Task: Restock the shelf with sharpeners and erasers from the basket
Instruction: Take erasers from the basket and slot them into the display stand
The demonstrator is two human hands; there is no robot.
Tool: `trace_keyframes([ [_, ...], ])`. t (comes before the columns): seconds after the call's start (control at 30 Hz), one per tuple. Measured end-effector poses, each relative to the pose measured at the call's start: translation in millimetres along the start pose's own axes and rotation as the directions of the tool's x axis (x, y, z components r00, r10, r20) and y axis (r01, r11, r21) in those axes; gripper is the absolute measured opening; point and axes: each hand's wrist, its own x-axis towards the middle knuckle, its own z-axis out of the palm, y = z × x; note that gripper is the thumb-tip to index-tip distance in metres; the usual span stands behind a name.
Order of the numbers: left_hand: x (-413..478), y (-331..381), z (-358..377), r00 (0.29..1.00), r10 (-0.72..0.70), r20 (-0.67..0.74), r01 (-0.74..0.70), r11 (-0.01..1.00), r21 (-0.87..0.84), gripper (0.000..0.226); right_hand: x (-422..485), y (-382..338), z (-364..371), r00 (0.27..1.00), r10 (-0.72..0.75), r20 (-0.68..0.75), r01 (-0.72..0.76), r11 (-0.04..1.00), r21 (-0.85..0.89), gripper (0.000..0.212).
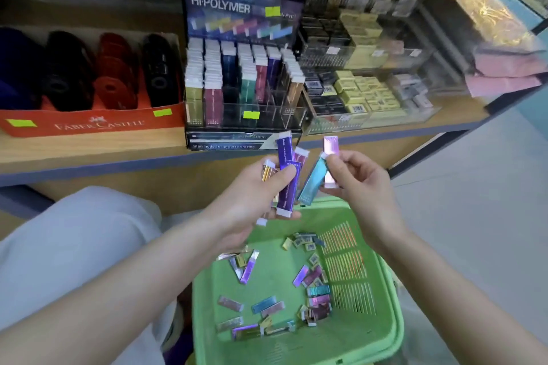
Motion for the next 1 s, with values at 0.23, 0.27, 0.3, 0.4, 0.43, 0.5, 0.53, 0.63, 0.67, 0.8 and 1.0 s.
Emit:
trace_keyframes([
  [0.23, 1.5, 14.8, -24.9, 0.999, 0.022, -0.03, -0.025, 0.996, -0.091, 0.02, 7.7, -28.5, 37.8, 0.992, -0.117, 0.05, 0.122, 0.984, -0.127, 0.009],
  [0.27, 1.5, 14.7, -28.9, 0.999, 0.019, -0.035, -0.022, 0.994, -0.111, 0.022, 9.0, -28.7, 42.9, 0.99, -0.135, 0.032, 0.139, 0.977, -0.164, 0.011],
  [0.3, 1.2, 15.0, -32.0, 0.999, 0.019, -0.035, -0.023, 0.992, -0.122, 0.024, 10.6, -28.7, 46.5, 0.989, -0.147, 0.025, 0.149, 0.969, -0.195, 0.011],
  [0.4, 2.0, 16.1, -39.8, 0.999, 0.026, -0.037, -0.031, 0.989, -0.146, 0.03, 13.9, -31.9, 52.9, 0.986, -0.162, 0.041, 0.167, 0.965, -0.2, 0.009],
  [0.43, 2.6, 17.0, -41.5, 0.999, 0.03, -0.041, -0.036, 0.989, -0.146, 0.031, 13.9, -34.2, 53.5, 0.984, -0.17, 0.06, 0.179, 0.963, -0.201, 0.008],
  [0.5, 3.0, 20.3, -43.5, 0.998, 0.038, -0.059, -0.046, 0.989, -0.14, 0.028, 13.6, -41.0, 53.1, 0.975, -0.186, 0.119, 0.208, 0.953, -0.222, 0.007],
  [0.53, 2.9, 22.1, -44.1, 0.997, 0.043, -0.067, -0.053, 0.988, -0.145, 0.025, 14.5, -45.4, 51.6, 0.97, -0.199, 0.141, 0.229, 0.941, -0.248, 0.009],
  [0.63, 1.9, 29.3, -46.6, 0.994, 0.081, -0.071, -0.091, 0.982, -0.163, 0.018, 29.8, -62.1, 43.7, 0.958, -0.269, 0.1, 0.286, 0.889, -0.358, 0.018],
  [0.67, 1.5, 31.3, -48.1, 0.993, 0.096, -0.069, -0.106, 0.981, -0.164, 0.018, 38.3, -68.6, 41.5, 0.957, -0.284, 0.055, 0.284, 0.882, -0.375, 0.019],
  [0.8, -1.8, 39.3, -54.9, 0.988, 0.135, -0.072, -0.144, 0.979, -0.142, 0.021, 76.5, -87.4, 42.8, 0.935, -0.346, -0.078, 0.274, 0.845, -0.459, 0.01],
  [1.0, -4.3, 45.3, -66.0, 0.987, 0.133, -0.093, -0.144, 0.982, -0.121, 0.02, 113.3, -93.0, 67.3, 0.883, -0.455, 0.118, 0.405, 0.607, -0.684, 0.011],
])
